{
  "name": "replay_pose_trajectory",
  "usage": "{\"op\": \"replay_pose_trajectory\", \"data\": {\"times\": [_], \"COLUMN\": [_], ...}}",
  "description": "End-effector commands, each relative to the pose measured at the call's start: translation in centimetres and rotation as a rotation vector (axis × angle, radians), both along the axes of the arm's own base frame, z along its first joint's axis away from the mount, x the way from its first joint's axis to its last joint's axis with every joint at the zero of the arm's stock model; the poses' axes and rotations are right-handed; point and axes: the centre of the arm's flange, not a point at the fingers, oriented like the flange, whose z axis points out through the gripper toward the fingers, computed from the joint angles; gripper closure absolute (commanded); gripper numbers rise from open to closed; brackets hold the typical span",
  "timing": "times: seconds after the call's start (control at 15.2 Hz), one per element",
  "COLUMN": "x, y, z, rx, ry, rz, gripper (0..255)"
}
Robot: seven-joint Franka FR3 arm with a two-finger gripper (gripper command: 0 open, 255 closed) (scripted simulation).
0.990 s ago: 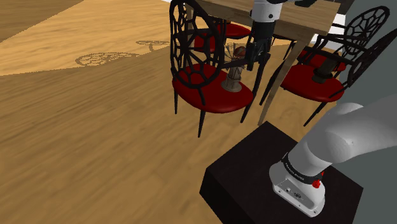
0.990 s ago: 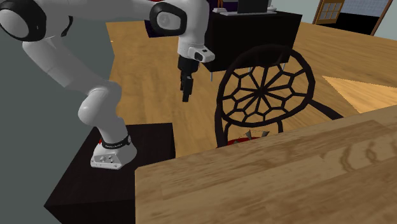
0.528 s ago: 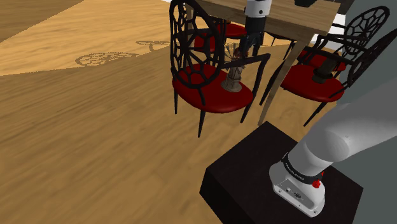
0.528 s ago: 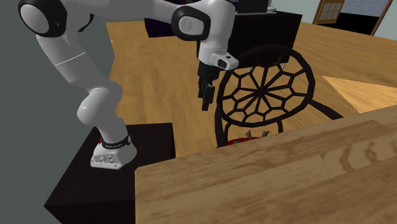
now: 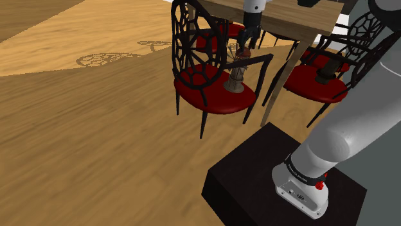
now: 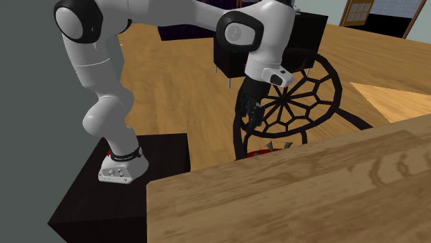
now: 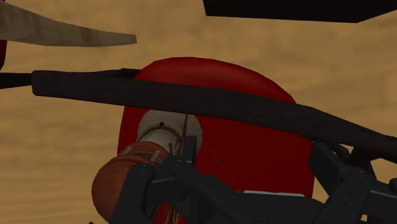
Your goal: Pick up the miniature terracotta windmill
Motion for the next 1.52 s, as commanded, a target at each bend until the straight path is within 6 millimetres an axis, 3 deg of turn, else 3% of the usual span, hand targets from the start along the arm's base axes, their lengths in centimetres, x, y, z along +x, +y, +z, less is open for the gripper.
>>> {"op": "replay_pose_trajectory", "data": {"times": [0.0,0.4,0.99,1.06,1.45], "x": [2.0,7.3,7.3,7.3,7.3], "y": [-1.8,-6.9,-6.9,-6.8,-6.8], "z": [0.0,-0.2,-4.2,-4.2,-4.2], "rx": [-0.003,-0.009,-0.009,-0.009,-0.009], "ry": [-0.003,-0.012,-0.012,-0.012,-0.012], "rz": [-0.008,-0.030,-0.030,-0.030,-0.030], "gripper": [0,0,0,255,255]}}
